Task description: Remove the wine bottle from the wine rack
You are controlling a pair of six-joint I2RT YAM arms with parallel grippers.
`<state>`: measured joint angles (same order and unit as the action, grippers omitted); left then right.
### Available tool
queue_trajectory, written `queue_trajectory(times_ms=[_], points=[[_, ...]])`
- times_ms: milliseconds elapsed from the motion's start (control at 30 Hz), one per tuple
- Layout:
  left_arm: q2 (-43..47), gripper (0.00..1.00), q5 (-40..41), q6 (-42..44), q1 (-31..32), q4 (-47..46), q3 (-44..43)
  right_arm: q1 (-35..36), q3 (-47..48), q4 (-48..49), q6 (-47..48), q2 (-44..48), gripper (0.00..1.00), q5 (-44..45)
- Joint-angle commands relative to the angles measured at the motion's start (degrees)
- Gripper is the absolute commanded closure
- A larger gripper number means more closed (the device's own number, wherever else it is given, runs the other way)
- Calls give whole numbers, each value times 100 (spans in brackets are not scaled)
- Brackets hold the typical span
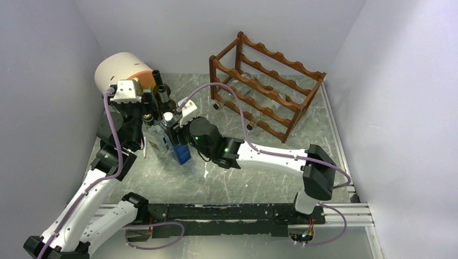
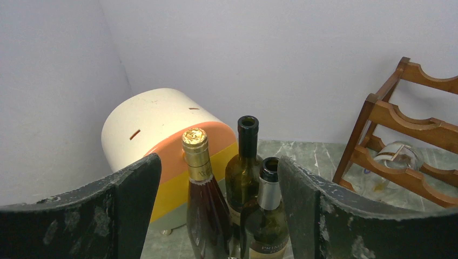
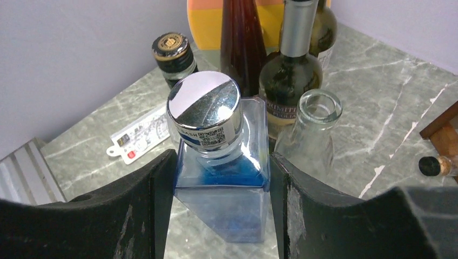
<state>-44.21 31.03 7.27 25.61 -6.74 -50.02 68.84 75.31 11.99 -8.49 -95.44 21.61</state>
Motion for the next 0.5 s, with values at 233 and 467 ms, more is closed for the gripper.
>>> queue_trajectory(times_ms=[233, 467], points=[[70, 17, 147, 102, 11, -282, 28, -98, 368, 561, -12, -166, 99, 313], [29, 17, 118, 92, 6, -269, 27, -90, 636, 154, -52, -238, 54, 236]])
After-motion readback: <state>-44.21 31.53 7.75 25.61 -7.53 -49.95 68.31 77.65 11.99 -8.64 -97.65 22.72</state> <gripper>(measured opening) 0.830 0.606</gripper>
